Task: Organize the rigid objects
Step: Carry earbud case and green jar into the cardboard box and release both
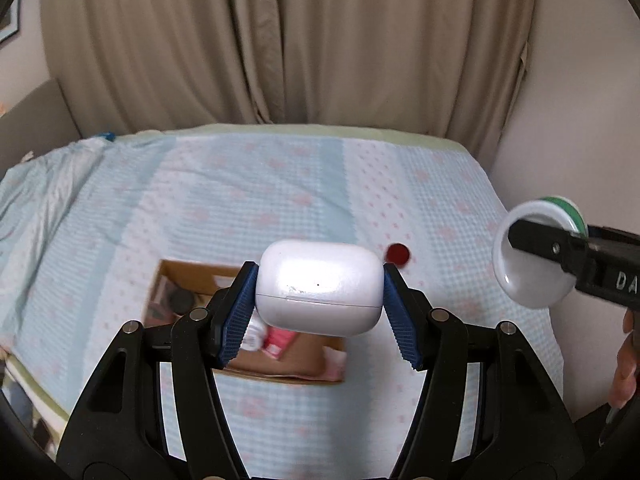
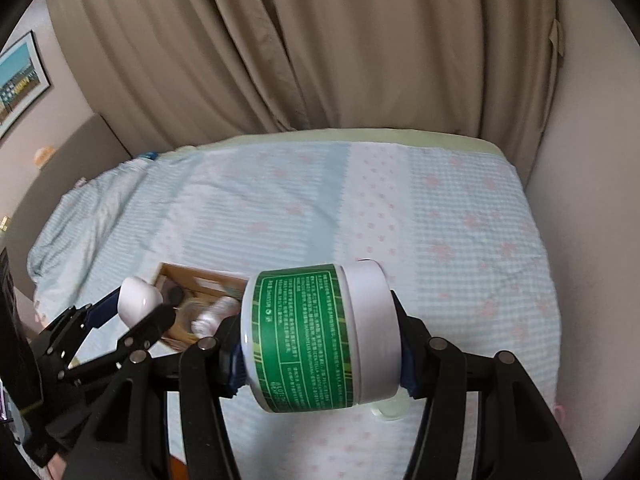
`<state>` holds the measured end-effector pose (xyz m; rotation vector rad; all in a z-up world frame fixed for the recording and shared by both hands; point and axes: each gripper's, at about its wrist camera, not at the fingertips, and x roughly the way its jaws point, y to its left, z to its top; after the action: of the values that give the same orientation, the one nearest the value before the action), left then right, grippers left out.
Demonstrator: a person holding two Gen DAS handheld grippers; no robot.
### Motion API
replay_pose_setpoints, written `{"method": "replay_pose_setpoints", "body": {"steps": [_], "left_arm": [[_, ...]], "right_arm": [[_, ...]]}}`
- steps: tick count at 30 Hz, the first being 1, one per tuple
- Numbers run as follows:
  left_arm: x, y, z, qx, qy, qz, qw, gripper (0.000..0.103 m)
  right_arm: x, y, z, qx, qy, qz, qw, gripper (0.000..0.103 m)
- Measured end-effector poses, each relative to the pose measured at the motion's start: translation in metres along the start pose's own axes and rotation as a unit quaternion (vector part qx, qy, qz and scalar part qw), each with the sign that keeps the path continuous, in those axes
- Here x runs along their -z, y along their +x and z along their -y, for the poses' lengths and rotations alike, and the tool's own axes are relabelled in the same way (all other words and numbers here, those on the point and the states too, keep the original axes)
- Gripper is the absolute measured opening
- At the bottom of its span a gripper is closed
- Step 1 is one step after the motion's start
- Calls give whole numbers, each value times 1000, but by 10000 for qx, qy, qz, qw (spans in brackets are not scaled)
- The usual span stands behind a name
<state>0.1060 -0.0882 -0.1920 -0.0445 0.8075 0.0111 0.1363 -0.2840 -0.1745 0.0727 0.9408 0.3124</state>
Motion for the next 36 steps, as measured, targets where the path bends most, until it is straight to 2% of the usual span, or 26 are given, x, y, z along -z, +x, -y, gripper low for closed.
{"method": "replay_pose_setpoints", "body": {"steps": [4, 10, 18, 25, 29, 36], "left_arm": [[-5, -7, -49, 85, 122, 18, 9999, 58], [-5, -3, -122, 283, 350, -142, 9989, 58], [3, 40, -196, 477, 838, -599, 9935, 58], [26, 98, -213, 629, 1108, -1090, 9858, 58], [41, 133, -217, 652, 1146, -1385, 9816, 58], [75, 195, -216, 734, 1400, -1952, 9679, 58]], "right_arm": [[1, -1, -44, -2, -52, 74, 10000, 54], [5, 20, -102, 98, 337, 21, 9994, 54], [19, 59, -153, 359, 1077, -214, 9933, 54], [33, 107, -165, 615, 1308, -593, 9877, 54], [38, 144, -152, 849, 1416, -827, 9828, 54], [49, 208, -128, 1054, 1600, -1289, 9730, 54]]}}
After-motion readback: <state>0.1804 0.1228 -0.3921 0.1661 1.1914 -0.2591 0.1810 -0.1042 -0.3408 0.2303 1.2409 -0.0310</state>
